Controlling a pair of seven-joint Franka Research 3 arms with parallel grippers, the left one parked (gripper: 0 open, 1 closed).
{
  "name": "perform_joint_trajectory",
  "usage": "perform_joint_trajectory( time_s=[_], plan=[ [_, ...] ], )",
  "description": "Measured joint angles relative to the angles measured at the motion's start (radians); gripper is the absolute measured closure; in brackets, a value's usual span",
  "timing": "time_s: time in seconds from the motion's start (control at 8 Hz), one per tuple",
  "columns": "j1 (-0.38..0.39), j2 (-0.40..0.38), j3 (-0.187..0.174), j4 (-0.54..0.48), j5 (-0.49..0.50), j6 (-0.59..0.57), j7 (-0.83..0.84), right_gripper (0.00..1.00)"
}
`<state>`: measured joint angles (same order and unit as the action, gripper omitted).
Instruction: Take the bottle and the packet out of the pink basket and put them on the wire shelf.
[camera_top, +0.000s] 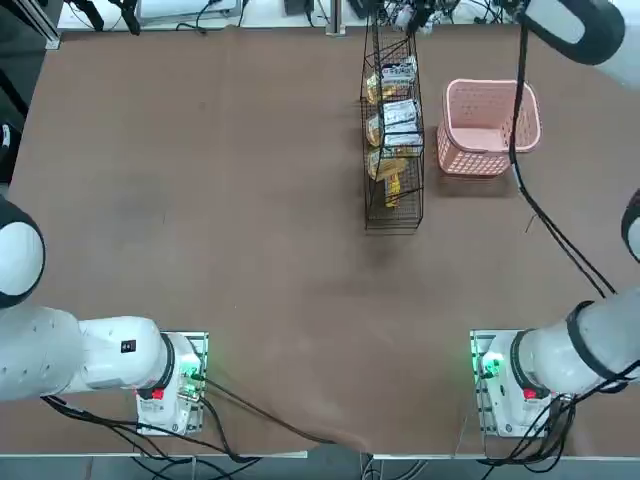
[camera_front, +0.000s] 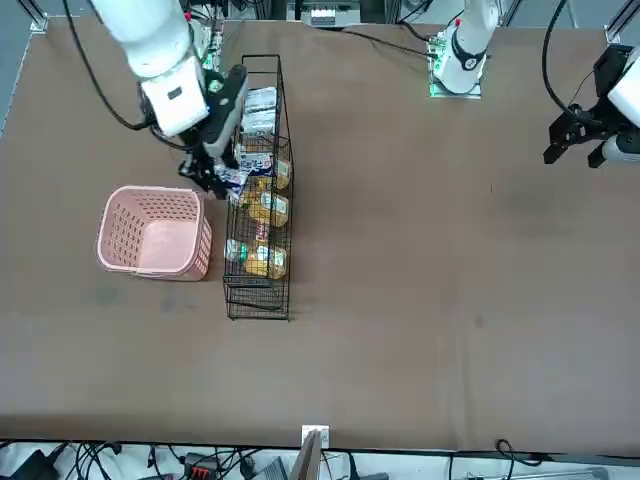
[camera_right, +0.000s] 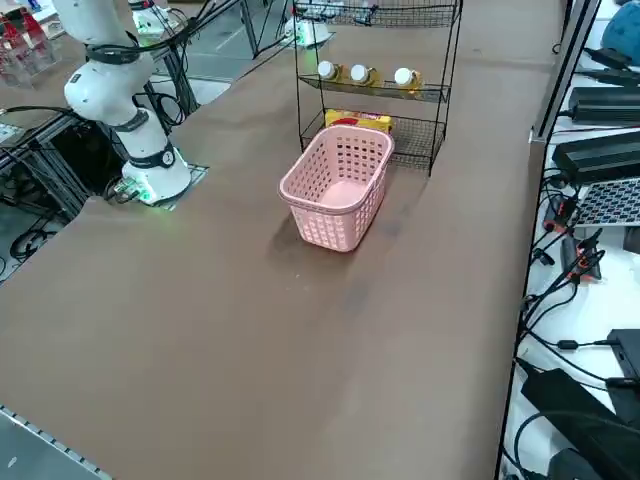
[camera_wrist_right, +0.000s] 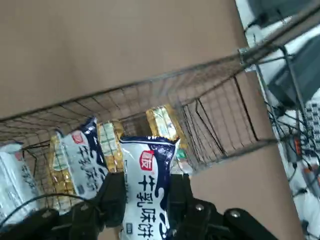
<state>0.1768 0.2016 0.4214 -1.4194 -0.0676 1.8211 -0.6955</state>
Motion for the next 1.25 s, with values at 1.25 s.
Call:
perform_joint_trajectory(
  time_s=[1.25],
  plan=[
    [0.034, 0.087, 0.000, 0.019, -0.021, 0.060, -0.160, 0.55]
  ],
)
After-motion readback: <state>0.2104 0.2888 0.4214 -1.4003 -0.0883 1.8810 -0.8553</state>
